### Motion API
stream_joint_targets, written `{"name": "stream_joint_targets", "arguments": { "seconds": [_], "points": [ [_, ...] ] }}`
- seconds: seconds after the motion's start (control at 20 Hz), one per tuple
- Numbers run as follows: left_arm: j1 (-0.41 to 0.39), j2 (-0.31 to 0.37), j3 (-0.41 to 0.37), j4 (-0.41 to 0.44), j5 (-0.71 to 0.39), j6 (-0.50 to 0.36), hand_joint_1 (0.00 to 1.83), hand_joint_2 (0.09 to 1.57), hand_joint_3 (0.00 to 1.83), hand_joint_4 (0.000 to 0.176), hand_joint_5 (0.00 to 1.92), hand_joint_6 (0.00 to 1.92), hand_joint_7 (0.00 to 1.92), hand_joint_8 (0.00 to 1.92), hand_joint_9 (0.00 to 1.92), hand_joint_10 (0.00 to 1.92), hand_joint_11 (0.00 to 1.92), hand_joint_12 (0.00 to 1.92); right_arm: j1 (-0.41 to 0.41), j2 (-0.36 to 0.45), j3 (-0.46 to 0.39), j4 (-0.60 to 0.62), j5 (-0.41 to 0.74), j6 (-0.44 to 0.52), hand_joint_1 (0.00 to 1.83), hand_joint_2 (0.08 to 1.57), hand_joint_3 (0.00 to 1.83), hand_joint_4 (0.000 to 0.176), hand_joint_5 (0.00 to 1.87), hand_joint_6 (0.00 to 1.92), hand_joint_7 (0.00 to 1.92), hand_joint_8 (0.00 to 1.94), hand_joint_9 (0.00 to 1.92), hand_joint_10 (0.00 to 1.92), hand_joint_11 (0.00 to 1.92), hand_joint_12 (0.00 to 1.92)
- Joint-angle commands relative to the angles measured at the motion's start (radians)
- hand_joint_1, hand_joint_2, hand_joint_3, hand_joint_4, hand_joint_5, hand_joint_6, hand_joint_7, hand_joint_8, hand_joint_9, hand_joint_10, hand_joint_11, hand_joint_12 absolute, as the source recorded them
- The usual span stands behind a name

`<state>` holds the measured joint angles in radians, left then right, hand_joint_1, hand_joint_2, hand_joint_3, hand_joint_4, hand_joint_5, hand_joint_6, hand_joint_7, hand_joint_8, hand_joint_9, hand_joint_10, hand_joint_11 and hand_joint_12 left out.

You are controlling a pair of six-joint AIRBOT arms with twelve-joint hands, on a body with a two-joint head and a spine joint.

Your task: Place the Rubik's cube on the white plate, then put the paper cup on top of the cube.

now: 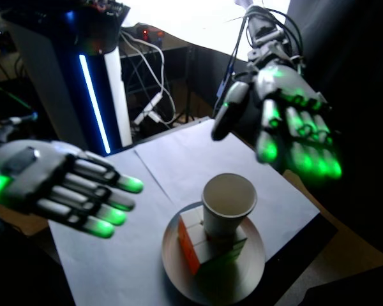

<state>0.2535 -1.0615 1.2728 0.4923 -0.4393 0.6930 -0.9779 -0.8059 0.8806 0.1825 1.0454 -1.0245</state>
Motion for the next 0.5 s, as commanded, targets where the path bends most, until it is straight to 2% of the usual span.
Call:
{"name": "stream_joint_targets", "arguments": {
  "seconds": [0.0,0.05,0.1,0.15,0.2,0.25,0.35,0.4,0.45],
  "points": [
    [-0.004,0.018,0.001,-0.039,-0.125,0.002,0.11,1.22,0.03,0.167,0.00,0.00,0.00,0.00,0.00,0.00,0.00,0.00,0.008,0.012,-0.006,-0.002,0.130,-0.025,0.12,1.23,0.00,0.134,0.00,0.00,0.00,0.00,0.00,0.00,0.00,0.00],
    [0.008,0.028,-0.003,-0.047,-0.136,0.002,0.07,1.22,0.02,0.176,0.00,0.00,0.00,0.00,0.00,0.00,0.00,0.00,0.008,0.025,-0.014,0.001,0.130,-0.054,0.07,1.22,0.00,0.135,0.00,0.00,0.00,0.00,0.00,0.00,0.00,0.00],
    [0.014,0.036,-0.009,-0.055,-0.142,0.013,0.07,1.22,0.02,0.175,0.00,0.00,0.00,0.00,0.00,0.00,0.00,0.00,0.008,0.029,-0.013,0.002,0.130,-0.055,0.06,1.23,0.00,0.133,0.00,0.00,0.00,0.00,0.00,0.00,0.00,0.00],
    [0.021,0.048,-0.019,-0.067,-0.146,0.030,0.08,1.21,0.01,0.176,0.00,0.00,0.00,0.00,0.00,0.00,0.00,0.00,0.009,0.034,-0.013,0.005,0.130,-0.059,0.01,1.24,0.01,0.086,0.00,0.00,0.00,0.00,0.00,0.00,0.00,0.00],
    [0.030,0.063,-0.031,-0.075,-0.154,0.043,0.05,1.22,0.01,0.176,0.00,0.00,0.00,0.00,0.00,0.00,0.00,0.00,0.011,0.041,-0.013,0.011,0.130,-0.067,0.00,1.24,0.01,0.095,0.00,0.00,0.00,0.00,0.00,0.00,0.00,0.00],
    [0.040,0.078,-0.043,-0.083,-0.165,0.053,0.03,1.24,0.02,0.134,0.00,0.00,0.00,0.00,0.00,0.00,0.00,0.00,0.014,0.045,-0.013,0.013,0.130,-0.073,0.00,1.26,0.01,0.066,0.00,0.00,0.00,0.00,0.00,0.00,0.00,0.00],
    [0.084,0.115,-0.076,-0.149,-0.206,0.116,0.00,1.22,0.00,0.136,0.00,0.00,0.00,0.00,0.00,0.00,0.00,0.00,0.017,0.054,-0.013,0.017,0.130,-0.084,0.00,1.24,0.00,0.091,0.00,0.00,0.00,0.00,0.00,0.00,0.00,0.00],
    [0.093,0.123,-0.081,-0.160,-0.214,0.128,0.04,1.22,0.00,0.160,0.00,0.00,0.00,0.00,0.00,0.00,0.00,0.00,0.019,0.055,-0.013,0.017,0.130,-0.088,0.00,1.23,0.00,0.134,0.00,0.00,0.00,0.00,0.00,0.00,0.00,0.00],
    [0.102,0.129,-0.088,-0.171,-0.223,0.140,0.06,1.22,0.00,0.167,0.00,0.00,0.00,0.00,0.00,0.00,0.00,0.00,0.020,0.056,-0.013,0.018,0.130,-0.091,0.00,1.23,0.00,0.115,0.00,0.00,0.00,0.00,0.00,0.00,0.00,0.00]
  ]
}}
